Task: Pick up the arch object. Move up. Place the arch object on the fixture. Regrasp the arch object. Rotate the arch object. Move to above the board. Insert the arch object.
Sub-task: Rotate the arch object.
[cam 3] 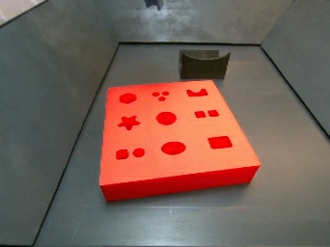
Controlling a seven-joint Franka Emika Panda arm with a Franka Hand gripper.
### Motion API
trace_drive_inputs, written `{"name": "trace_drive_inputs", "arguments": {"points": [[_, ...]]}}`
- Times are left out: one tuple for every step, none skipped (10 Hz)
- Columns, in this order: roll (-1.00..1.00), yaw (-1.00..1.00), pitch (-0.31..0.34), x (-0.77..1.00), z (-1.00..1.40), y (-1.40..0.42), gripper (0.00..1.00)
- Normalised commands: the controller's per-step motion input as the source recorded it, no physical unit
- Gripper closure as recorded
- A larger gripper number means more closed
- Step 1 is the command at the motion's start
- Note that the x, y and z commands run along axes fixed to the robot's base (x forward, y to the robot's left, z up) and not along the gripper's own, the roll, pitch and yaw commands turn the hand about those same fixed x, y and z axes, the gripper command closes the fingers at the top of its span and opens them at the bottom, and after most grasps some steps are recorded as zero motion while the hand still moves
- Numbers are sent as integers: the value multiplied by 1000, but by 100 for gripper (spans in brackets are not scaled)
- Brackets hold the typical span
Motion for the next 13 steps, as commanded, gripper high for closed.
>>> {"name": "trace_drive_inputs", "arguments": {"points": [[-945, -1000, 304, -60, 58, 16, 100], [-967, -1000, 351, -70, 69, 20, 100], [-998, -1000, 397, -65, 71, 21, 100], [-1000, -971, 437, -46, 69, 16, 100], [-793, -716, 423, -15, 80, 16, 100], [-569, -478, 350, 14, 67, 10, 100], [-373, -277, 255, 38, 28, 18, 100], [-240, -152, 176, 46, 2, 10, 100], [-25, -1000, 17, -70, 0, 42, 100], [-20, -1000, 10, -82, 4, 44, 100], [-21, -1000, 9, -70, 12, 36, 100], [-23, -1000, 9, -55, 16, 26, 100], [-25, -1000, 9, -41, 17, 23, 100]]}}
